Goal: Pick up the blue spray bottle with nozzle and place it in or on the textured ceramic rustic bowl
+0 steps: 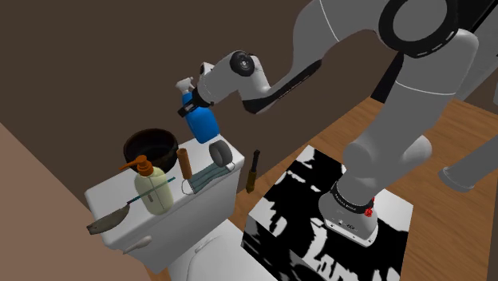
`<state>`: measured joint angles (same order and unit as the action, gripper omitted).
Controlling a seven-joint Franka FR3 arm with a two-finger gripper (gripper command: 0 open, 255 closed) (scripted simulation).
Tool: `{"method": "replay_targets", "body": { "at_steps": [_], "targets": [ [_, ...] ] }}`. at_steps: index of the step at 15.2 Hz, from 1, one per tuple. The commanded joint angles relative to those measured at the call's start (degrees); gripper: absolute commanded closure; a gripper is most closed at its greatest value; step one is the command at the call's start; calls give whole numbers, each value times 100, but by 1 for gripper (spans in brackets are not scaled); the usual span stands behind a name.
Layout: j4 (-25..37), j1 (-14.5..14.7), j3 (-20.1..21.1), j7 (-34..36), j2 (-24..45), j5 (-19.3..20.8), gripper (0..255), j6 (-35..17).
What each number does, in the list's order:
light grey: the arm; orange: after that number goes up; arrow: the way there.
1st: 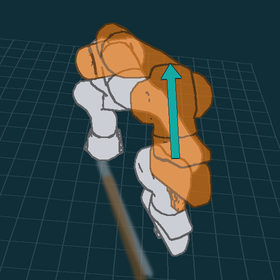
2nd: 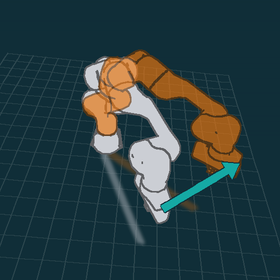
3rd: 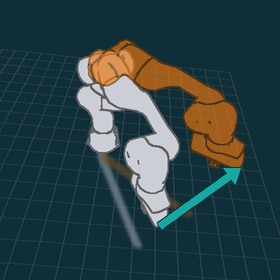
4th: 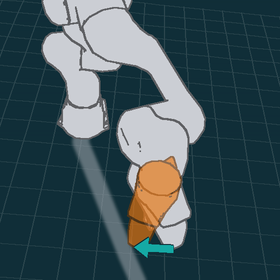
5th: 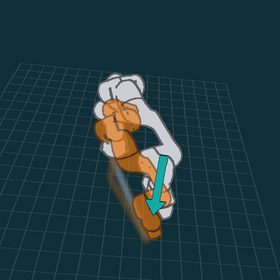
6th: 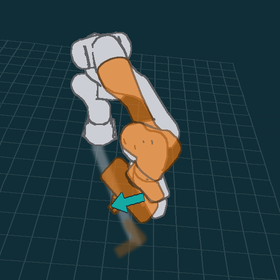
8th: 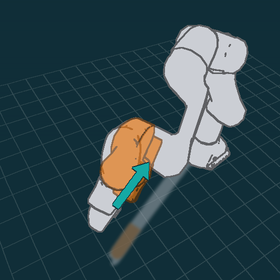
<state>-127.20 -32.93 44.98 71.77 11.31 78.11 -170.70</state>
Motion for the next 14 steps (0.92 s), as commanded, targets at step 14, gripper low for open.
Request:
{"method": "replay_targets", "body": {
  "at_steps": [14],
  "targets": [
    [-451, -847, 1104, -4193, -1363, -5089, 255, -77]
  ]
}}
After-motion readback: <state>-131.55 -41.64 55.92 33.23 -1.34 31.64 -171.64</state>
